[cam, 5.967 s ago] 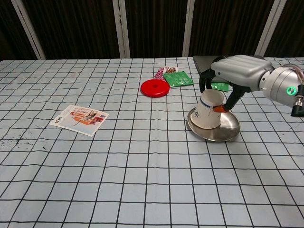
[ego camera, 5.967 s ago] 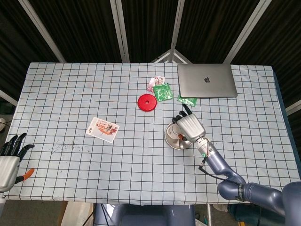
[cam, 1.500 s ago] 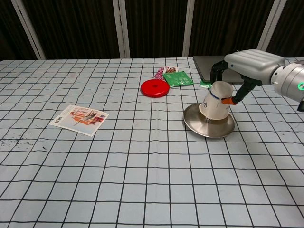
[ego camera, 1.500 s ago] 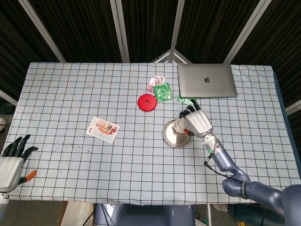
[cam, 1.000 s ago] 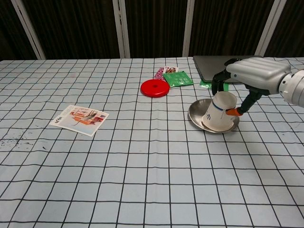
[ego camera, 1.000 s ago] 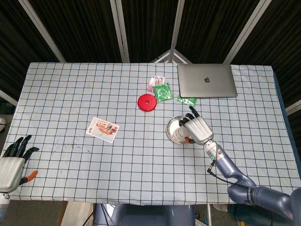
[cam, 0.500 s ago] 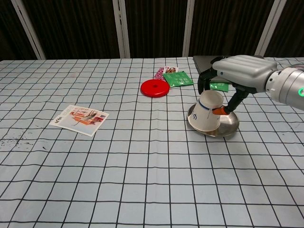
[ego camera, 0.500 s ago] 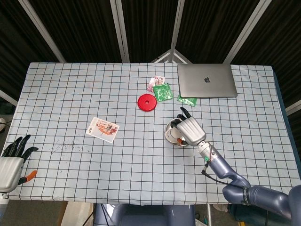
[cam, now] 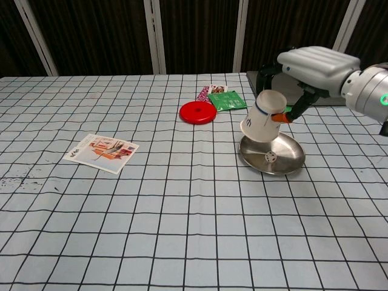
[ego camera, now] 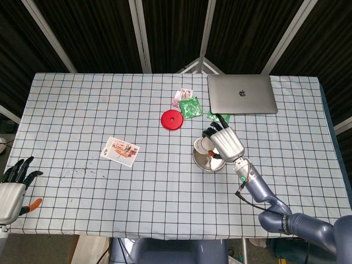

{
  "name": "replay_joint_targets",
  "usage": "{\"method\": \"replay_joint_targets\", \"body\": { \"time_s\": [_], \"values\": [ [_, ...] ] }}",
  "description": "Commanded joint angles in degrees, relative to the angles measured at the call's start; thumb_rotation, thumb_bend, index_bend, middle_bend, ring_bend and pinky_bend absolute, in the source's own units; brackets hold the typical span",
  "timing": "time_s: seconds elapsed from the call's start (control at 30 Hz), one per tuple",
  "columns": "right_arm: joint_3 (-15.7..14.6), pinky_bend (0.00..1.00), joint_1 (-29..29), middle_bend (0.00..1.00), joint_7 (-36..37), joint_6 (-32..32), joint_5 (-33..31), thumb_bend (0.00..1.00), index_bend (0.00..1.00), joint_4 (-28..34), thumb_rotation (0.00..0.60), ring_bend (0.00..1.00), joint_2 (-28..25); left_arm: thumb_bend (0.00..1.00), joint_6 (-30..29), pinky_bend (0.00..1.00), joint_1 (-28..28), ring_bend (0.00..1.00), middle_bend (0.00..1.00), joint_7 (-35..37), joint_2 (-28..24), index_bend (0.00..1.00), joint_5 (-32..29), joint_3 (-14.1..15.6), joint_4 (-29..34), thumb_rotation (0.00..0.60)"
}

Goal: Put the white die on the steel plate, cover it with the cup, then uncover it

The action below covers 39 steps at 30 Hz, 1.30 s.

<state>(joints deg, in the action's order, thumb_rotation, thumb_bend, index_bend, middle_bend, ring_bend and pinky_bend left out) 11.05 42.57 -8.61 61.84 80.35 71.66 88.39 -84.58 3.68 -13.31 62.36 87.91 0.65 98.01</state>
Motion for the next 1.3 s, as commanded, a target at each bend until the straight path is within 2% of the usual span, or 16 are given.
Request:
{"method": "replay_joint_targets", "body": {
  "time_s": [0.03, 0.23, 0.57, 0.97, 1.03, 1.2, 1.23, 1.3],
  "values": [
    [1.1, 0.02, -0.75, 0.47, 0.78, 0.67, -1.04, 0.38, 0.63, -1.29, 0.6, 0.25, -1.52, 0.28, -0.02, 0.13, -0.01, 0.0, 0.0, 0.03, -0.01, 0.28, 0.03, 0.01, 0.0, 0.6],
    [1.21, 0.02, -2.41, 0.47, 1.9, -1.98, -4.75, 0.38, 0.63, -2.35, 0.6, 0.25, -4.93, 0.28, -0.06, 0.13, -0.05, 0.0, 0.0, -0.27, 0.07, 0.28, 0.16, 0.09, 0.12, 0.6],
    [-2.85, 0.02, -4.64, 0.47, 3.18, -7.31, -5.54, 0.38, 0.63, -5.91, 0.6, 0.25, -8.49, 0.28, 0.21, 0.13, -0.03, 0.0, 0.0, -1.94, 0.73, 0.28, 0.09, 0.25, 0.54, 0.6],
    [-2.06, 0.02, -4.1, 0.47, 3.94, -8.86, -6.89, 0.38, 0.62, -11.5, 0.6, 0.25, -6.26, 0.28, -0.23, 0.13, -0.27, 0.0, 0.0, -2.3, 0.77, 0.28, 0.2, 0.28, 0.75, 0.6],
    [-1.97, 0.02, -4.11, 0.45, 4.56, -9.66, -7.49, 0.35, 0.58, -12.55, 0.6, 0.25, -5.71, 0.28, -0.22, 0.13, -0.24, 0.0, 0.0, -2.26, 0.75, 0.28, 0.28, 0.29, 0.74, 0.6],
    [-2.06, 0.01, -4.28, 0.3, 6.71, -11.96, -8.47, 0.09, 0.31, -12.91, 0.6, 0.17, -5.55, 0.28, -0.15, 0.13, -0.19, 0.0, 0.0, -2.26, 0.82, 0.28, 0.25, 0.24, 0.61, 0.6],
    [-1.97, 0.01, -4.34, 0.29, 7.01, -12.18, -8.69, 0.08, 0.29, -12.72, 0.6, 0.17, -5.65, 0.28, -0.05, 0.13, -0.15, 0.0, 0.0, -2.31, 0.83, 0.28, 0.17, 0.23, 0.61, 0.6],
    [-1.58, 0.0, -4.43, 0.22, 7.72, -12.6, -9.32, 0.04, 0.18, -12.12, 0.6, 0.14, -5.96, 0.28, 0.16, 0.13, -0.08, 0.0, 0.0, -2.4, 0.87, 0.28, 0.1, 0.25, 0.64, 0.6]
  ]
}}
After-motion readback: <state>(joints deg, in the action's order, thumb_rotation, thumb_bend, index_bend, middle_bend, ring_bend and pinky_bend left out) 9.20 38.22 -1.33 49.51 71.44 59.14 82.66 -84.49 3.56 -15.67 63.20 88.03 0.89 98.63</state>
